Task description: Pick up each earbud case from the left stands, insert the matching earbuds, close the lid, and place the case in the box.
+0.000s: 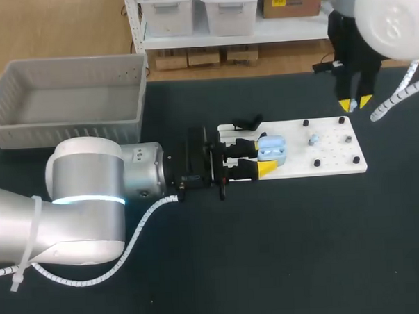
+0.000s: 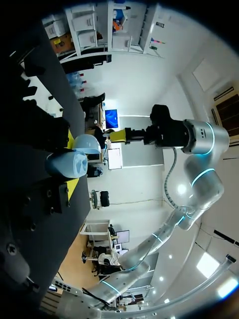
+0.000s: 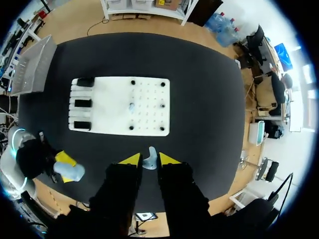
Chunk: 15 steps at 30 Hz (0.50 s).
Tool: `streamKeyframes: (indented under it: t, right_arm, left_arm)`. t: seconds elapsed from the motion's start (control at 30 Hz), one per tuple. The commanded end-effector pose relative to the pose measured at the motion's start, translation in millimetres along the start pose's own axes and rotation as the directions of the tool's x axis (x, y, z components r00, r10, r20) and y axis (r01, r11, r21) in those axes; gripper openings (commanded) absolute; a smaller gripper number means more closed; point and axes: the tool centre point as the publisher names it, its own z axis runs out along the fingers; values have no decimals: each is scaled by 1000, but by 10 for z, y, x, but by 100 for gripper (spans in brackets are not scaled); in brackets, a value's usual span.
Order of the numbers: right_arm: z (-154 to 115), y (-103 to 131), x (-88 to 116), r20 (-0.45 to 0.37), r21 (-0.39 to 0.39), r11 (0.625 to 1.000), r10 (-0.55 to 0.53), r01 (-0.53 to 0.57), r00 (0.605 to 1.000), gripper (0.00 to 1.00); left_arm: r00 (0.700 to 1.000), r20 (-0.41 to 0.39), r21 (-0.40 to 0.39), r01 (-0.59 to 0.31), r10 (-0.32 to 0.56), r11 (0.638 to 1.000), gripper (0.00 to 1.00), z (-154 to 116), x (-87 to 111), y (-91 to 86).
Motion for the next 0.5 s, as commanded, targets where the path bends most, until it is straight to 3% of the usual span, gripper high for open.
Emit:
streamKeyframes:
  t: [0.03, 0.27, 0.5]
  right_arm:
    - [-92, 66, 298, 63, -6, 1000, 9, -9, 998, 0]
    - [-143, 296, 525, 42, -52, 999, 1, 1, 999, 0]
    - [-143, 296, 525, 42, -52, 999, 1, 1, 999, 0]
  left_arm:
    - [1000, 2, -8, -4, 4, 1000, 0, 4, 6, -19]
    - [1000, 2, -8, -4, 4, 1000, 0, 4, 6, -19]
    - [1000, 2, -8, -4, 4, 1000, 0, 4, 6, -19]
